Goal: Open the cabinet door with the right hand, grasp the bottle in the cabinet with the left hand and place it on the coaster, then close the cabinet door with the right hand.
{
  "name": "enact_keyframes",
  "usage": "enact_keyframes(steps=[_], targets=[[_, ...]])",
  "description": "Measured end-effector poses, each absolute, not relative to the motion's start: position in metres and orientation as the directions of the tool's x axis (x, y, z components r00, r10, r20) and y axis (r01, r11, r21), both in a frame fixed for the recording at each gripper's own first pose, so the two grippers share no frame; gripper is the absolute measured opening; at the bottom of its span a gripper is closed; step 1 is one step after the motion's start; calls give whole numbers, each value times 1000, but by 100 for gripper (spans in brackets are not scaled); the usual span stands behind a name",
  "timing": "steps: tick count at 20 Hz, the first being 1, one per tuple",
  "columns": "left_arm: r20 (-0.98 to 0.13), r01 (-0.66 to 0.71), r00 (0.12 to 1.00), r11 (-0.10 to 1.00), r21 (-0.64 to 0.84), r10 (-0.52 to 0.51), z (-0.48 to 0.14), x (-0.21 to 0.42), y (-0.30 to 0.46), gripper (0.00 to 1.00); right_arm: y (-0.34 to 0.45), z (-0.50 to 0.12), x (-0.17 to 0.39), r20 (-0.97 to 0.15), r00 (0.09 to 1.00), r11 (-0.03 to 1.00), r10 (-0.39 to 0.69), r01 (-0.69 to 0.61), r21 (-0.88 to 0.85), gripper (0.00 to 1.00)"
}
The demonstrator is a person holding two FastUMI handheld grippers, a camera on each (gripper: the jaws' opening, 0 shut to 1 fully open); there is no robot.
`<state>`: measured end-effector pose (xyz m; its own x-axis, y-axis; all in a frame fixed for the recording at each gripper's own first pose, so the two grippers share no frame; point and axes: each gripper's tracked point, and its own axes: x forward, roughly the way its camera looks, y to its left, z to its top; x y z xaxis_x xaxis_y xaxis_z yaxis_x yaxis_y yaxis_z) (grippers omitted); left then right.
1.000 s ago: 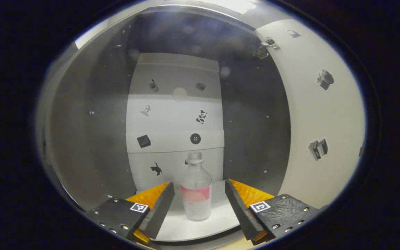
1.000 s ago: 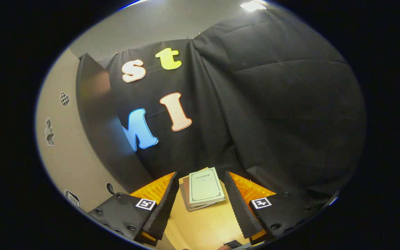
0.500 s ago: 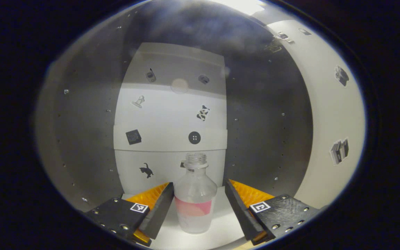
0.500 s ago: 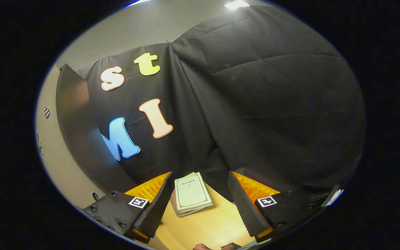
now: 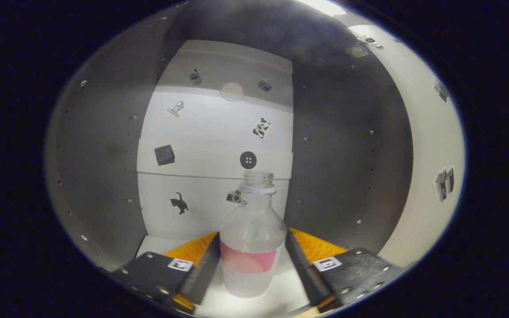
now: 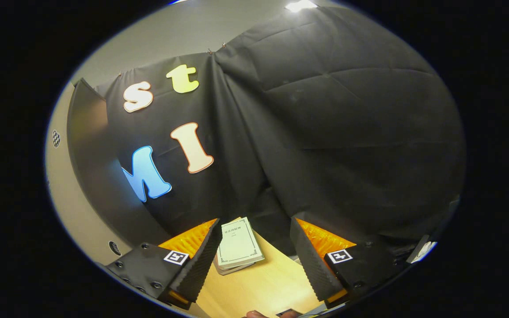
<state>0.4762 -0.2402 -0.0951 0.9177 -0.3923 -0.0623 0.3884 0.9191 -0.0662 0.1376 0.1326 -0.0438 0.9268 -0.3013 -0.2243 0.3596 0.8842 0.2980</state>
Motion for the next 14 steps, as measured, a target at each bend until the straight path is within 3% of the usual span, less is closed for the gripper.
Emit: enact_keyframes(steps=[1,11,14], targets=[[-64,392,916,917,-74,-396,-98,474,-239,74,135,-45,139,-227,929,885,-293,353,304,98],[-44,338,941,941,13,-337,-82,427,-212,69,139,-44,164,-208,952,920,-227,279,274,98],[-9,395,918,918,-34,-396,-66,390,-208,69,147,-40,171,-183,962,935,-200,244,258,98]])
